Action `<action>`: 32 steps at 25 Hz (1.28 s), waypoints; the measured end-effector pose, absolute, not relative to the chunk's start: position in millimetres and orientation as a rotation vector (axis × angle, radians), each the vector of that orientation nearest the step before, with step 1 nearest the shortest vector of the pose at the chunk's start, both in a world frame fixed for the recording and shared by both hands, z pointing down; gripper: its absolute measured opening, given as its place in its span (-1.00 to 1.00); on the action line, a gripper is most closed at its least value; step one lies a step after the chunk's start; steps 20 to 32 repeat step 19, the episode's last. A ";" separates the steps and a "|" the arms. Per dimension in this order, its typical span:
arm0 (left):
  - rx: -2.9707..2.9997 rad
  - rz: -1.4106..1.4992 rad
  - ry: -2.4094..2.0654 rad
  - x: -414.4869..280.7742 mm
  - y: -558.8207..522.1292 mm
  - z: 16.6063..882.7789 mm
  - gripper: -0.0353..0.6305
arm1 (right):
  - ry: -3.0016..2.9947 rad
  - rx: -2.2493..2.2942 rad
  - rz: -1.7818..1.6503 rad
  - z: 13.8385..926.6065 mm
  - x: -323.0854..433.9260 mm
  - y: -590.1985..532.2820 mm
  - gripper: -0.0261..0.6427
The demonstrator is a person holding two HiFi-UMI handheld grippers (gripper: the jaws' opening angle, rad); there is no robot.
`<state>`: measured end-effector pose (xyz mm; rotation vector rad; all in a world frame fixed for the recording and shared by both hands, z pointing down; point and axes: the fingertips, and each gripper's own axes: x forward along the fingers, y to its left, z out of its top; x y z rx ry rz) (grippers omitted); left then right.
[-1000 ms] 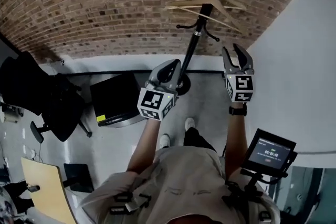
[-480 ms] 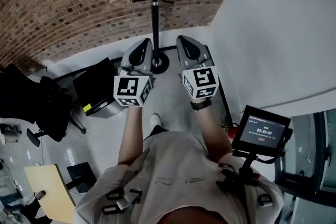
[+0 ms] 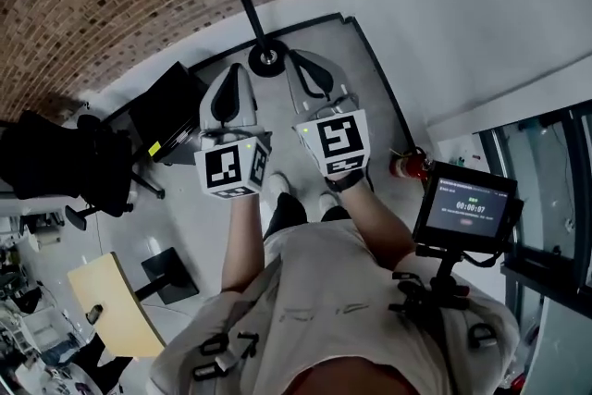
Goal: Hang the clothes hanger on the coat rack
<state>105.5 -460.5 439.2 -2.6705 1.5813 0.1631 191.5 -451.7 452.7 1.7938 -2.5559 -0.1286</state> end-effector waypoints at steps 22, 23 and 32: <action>-2.750 0.211 1.350 73.3 -406.7 423.5 -0.89 | -2.526 1.873 -0.236 425.2 146.0 -392.3 -0.90; -2.750 0.211 1.350 73.3 -406.7 423.5 -0.89 | -2.526 1.873 -0.236 425.2 146.0 -392.3 -0.90; -2.750 0.211 1.350 73.3 -406.7 423.5 -0.89 | -2.526 1.873 -0.236 425.2 146.0 -392.3 -0.90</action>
